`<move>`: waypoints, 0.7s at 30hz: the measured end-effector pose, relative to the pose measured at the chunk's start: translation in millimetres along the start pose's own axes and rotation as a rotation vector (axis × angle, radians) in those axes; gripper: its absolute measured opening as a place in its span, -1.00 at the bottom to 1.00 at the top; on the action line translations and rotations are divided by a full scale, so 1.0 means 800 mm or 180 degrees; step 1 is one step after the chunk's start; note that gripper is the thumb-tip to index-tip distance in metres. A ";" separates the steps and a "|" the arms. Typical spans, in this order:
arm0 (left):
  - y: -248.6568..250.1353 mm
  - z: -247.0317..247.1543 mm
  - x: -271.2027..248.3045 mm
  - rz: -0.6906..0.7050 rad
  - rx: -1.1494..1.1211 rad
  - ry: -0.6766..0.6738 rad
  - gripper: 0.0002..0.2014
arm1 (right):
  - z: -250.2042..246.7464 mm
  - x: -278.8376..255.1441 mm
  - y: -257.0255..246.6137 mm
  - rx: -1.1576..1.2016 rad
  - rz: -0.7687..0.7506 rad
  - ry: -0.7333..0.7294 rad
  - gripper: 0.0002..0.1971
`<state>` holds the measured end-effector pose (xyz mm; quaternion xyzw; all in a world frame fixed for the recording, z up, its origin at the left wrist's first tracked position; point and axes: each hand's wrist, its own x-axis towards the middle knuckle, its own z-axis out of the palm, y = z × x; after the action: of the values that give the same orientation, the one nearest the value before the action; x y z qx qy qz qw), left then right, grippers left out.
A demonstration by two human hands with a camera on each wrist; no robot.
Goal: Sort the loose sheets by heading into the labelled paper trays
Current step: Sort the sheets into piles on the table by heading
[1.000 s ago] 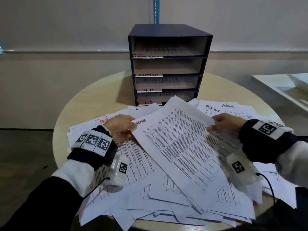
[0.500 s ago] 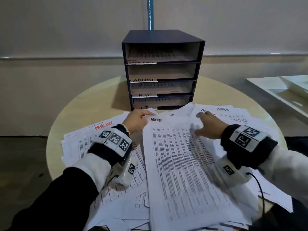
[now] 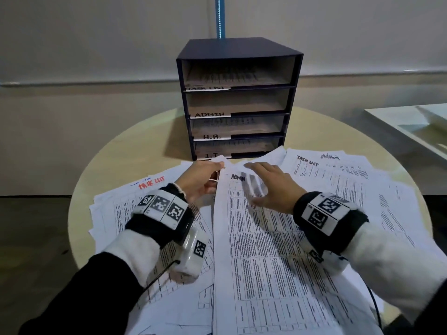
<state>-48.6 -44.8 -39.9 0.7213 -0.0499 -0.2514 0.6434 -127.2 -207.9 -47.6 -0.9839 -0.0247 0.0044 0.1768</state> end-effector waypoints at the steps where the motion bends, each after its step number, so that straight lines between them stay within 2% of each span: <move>1: 0.000 -0.001 0.000 -0.0018 -0.0007 -0.0054 -0.82 | 0.000 0.000 -0.001 -0.0012 -0.0089 -0.0007 -0.16; 4: 0.002 -0.004 0.000 -0.0058 0.0074 -0.0221 -0.78 | 0.003 0.001 -0.001 -0.0055 -0.0251 -0.0014 -0.16; 8: 0.007 -0.005 0.000 -0.0084 0.0306 -0.0373 -0.83 | 0.002 0.002 0.000 0.0106 -0.0484 0.0092 -0.22; 12: 0.011 0.000 0.002 -0.0116 0.0197 -0.0394 -0.92 | 0.004 0.002 0.000 0.0159 -0.0663 0.0191 -0.25; 15: 0.011 0.003 0.003 -0.0171 0.0042 -0.0384 -0.87 | 0.005 0.005 0.004 0.0332 -0.0642 0.0390 -0.41; 18: 0.007 0.002 0.006 -0.0169 0.0023 -0.0270 -0.92 | 0.006 0.006 0.008 0.0372 -0.0689 0.0558 -0.70; 21: 0.005 -0.002 0.008 -0.0134 0.0116 -0.0196 -0.93 | 0.005 0.005 0.008 0.0293 -0.0821 0.0473 -0.84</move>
<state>-41.0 -46.3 -38.2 0.7257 -0.0592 -0.2861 0.6229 -122.7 -212.0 -53.8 -0.9611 -0.1375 -0.0900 0.2221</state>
